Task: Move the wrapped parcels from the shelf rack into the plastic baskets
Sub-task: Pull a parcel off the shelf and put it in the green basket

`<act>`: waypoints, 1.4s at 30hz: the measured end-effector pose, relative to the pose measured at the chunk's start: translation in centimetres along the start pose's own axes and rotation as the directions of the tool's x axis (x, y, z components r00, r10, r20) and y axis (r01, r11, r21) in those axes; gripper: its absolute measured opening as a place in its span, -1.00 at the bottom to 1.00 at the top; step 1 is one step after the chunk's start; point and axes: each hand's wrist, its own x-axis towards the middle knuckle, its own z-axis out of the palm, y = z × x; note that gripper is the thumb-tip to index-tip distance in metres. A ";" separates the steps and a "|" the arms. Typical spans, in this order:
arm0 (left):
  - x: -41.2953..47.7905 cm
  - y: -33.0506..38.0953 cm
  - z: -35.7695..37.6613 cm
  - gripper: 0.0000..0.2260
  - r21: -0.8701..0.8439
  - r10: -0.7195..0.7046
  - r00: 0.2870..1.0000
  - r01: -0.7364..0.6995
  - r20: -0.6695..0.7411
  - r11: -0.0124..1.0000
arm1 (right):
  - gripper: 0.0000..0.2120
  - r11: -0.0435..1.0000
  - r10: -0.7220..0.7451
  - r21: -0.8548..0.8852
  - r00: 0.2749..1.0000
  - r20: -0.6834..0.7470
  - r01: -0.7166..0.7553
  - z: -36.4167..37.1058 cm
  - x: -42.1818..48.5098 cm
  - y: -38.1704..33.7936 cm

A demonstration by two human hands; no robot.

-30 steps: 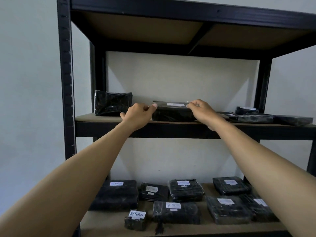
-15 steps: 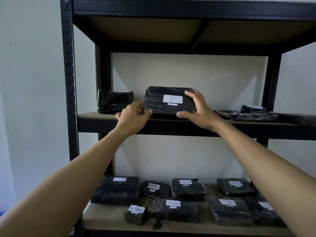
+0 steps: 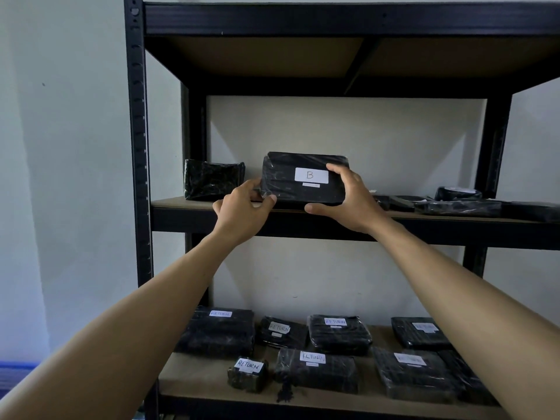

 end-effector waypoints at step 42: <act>-30.1 -32.8 -28.6 -0.87 0.242 -0.369 0.926 0.341 0.080 0.908 | 0.06 0.834 0.407 0.184 0.805 0.432 -0.521 37.7 -32.0 -22.2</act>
